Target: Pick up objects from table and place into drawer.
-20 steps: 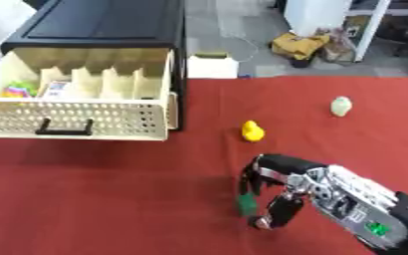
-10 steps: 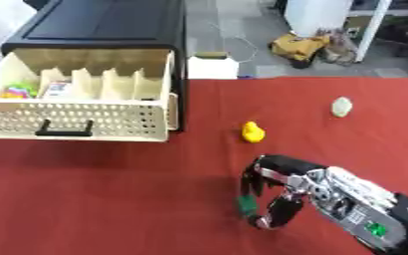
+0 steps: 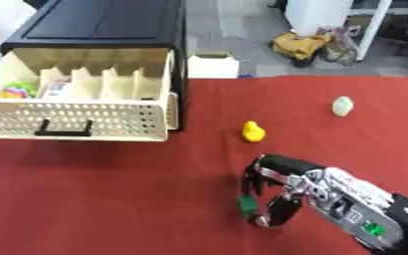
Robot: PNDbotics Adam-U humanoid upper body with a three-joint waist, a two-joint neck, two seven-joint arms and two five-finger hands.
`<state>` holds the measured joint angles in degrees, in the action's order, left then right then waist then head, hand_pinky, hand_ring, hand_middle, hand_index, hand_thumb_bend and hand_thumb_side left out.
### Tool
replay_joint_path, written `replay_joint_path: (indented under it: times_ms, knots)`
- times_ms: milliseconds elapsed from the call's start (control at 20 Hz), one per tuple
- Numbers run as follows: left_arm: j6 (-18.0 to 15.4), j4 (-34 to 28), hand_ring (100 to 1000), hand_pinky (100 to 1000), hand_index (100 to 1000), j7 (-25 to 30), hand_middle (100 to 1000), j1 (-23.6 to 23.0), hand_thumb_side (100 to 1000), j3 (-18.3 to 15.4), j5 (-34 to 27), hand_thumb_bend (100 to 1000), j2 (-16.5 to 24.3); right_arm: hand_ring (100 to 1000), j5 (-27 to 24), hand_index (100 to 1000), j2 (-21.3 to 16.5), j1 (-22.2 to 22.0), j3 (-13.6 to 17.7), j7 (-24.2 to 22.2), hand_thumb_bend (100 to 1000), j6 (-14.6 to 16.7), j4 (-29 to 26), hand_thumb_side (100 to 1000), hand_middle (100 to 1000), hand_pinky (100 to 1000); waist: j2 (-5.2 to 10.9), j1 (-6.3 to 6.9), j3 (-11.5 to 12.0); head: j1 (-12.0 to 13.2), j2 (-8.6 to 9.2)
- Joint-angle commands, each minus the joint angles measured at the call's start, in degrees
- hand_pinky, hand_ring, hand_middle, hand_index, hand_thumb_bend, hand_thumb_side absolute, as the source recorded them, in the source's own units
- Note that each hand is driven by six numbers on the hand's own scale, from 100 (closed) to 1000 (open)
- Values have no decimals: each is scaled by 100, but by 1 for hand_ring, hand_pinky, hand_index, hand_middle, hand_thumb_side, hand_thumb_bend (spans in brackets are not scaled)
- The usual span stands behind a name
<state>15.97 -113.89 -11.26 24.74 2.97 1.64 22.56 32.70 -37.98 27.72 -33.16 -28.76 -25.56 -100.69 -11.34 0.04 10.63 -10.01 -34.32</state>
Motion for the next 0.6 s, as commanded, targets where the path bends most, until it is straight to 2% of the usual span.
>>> replay_joint_path:
  times_ms: [50, 250, 600]
  knots:
    - [-24, -71, 100, 100, 686, 7, 100, 47, 1000, -67, 2, 100, 58, 694, 50, 673, -61, 83, 84, 65, 448, 29, -43, 100, 471, 637, 69, 14, 9, -9, 61]
    - [-23, -71, 100, 100, 685, 23, 100, 38, 1000, -66, 8, 100, 55, 711, 89, 731, -94, 88, 81, 34, 474, 119, -139, 100, 497, 647, 72, 10, 3, -4, 56]
    - [-28, -71, 100, 100, 684, 41, 100, 26, 1000, -70, 17, 100, 51, 714, 150, 739, -85, 86, 93, -45, 477, 194, -132, 100, 502, 649, 74, 12, 5, -7, 70]
